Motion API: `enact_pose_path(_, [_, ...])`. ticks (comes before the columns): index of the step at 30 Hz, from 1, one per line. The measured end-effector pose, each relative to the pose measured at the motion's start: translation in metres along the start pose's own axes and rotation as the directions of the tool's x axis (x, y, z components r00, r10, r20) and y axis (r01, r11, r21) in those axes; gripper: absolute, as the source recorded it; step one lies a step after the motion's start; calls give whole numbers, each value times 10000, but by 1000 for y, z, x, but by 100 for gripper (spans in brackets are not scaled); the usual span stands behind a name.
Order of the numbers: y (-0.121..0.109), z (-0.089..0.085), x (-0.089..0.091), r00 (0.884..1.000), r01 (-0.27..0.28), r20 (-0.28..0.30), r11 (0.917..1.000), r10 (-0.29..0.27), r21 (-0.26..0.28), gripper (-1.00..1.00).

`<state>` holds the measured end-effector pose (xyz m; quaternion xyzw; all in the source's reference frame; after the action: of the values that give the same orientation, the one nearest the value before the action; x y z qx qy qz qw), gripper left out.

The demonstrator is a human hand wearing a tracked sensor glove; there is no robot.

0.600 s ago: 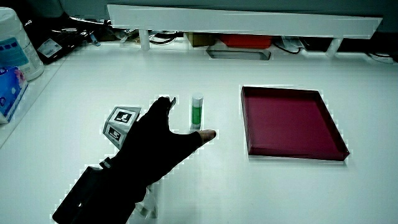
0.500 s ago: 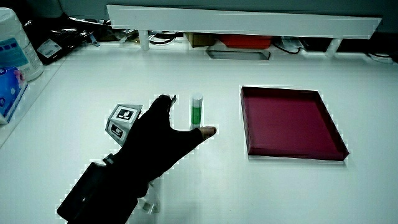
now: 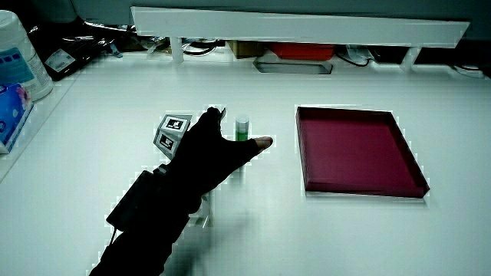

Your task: Pick glue stick

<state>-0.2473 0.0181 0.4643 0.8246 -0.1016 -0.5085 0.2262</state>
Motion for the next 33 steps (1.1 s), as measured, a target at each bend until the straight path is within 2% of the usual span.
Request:
enact_pose_path(2, [7, -2, -2, 9998, 161, 108, 9999, -161, 26, 0])
enact_pose_path(4, [12, -4, -1, 9995, 105, 291, 9999, -105, 2, 0])
enact_pose_path(5, [15, -4, -4, 9999, -41, 107, 10000, 40, 76, 0])
enact_pose_path(8, [23, -8, -3, 9996, -9, 272, 10000, 6, 86, 0])
enact_pose_path(9, [25, -9, -3, 9996, -184, 229, 9997, 181, 144, 0])
enact_pose_path(10, [28, -10, -4, 9993, 7, 376, 9999, -11, 122, 0])
enact_pose_path(14, [37, -13, -7, 9992, -60, 399, 9999, 55, 122, 0])
enact_pose_path(17, [40, -15, -9, 9989, -239, 412, 9995, 231, 189, 0])
enact_pose_path(18, [43, -15, -13, 9988, -43, 489, 9998, 34, 190, 0])
enact_pose_path(20, [42, -15, -11, 9973, -91, 734, 9997, 73, 236, 0])
enact_pose_path(21, [44, -15, -14, 9986, -132, 524, 9994, 115, 316, 0])
enact_pose_path(22, [43, -15, -13, 9984, -128, 548, 9994, 110, 323, 0])
enact_pose_path(26, [44, -16, -15, 9987, -54, 515, 9995, 38, 305, 12])
enact_pose_path(31, [42, -13, -17, 9981, 64, 609, 9963, -116, 858, 28])
enact_pose_path(33, [41, -13, -18, 9955, 251, 882, 9932, -353, 1134, 34])
